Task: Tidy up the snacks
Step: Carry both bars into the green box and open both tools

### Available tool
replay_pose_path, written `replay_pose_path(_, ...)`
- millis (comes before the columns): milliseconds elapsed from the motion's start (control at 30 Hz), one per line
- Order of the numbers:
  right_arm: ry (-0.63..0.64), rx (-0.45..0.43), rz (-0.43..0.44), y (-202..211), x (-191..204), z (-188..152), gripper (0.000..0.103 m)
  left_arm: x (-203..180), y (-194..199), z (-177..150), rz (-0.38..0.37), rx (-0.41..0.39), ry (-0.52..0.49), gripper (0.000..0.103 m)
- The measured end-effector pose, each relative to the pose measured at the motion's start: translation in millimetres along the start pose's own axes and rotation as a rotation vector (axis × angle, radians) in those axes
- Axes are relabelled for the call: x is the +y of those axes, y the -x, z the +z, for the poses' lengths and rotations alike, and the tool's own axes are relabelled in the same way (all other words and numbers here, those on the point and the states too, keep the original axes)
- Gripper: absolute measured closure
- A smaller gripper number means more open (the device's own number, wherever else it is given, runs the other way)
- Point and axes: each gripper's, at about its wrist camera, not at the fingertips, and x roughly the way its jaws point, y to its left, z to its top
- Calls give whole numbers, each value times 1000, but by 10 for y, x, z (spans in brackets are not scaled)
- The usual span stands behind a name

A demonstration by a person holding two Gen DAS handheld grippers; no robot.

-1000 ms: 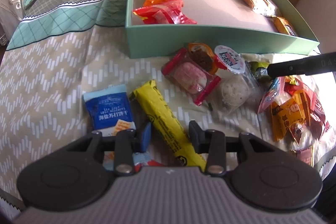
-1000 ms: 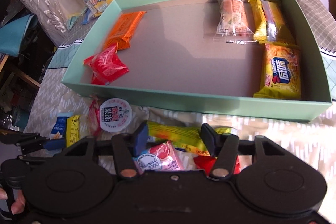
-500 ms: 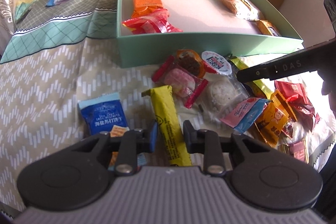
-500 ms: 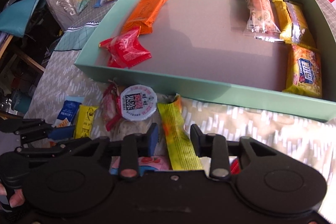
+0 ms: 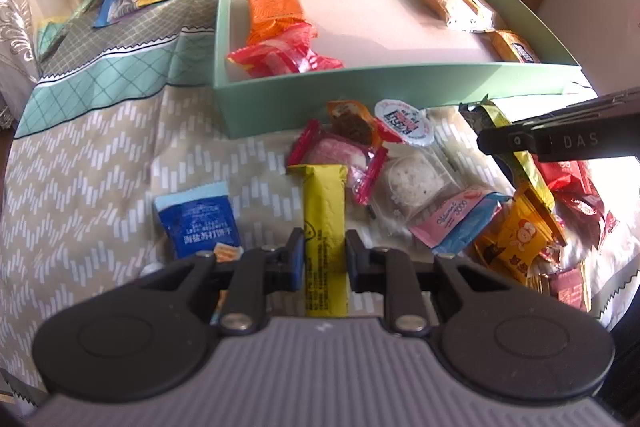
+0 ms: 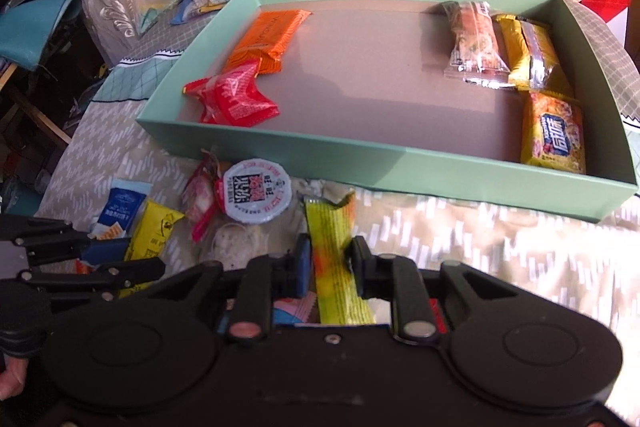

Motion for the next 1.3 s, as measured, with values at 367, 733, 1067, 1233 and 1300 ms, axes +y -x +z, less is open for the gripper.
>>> replay_pose_path(367,-108,-67,71,397,-208,216,82,117,429,435,-53,-120,57,83)
replay_pose_path(733,-221,-167,46,348,-682,1295,82,14,59,1713,-78,-180,-1,83)
replay_pose_path(1067,-265,-107,-15,-563,-1029,1848,82,35,-869,2336,-54,-87,-22,83)
replay_pose_path(1233,-245,-96,-39,-826,-1048,1957,82,92,-1080,2433,-4,-84,-25,81)
replay_pose_path(1300,-260,-95,-24,-850,-1042,1984,70,101,-1038,2432,21,-109,-22,42)
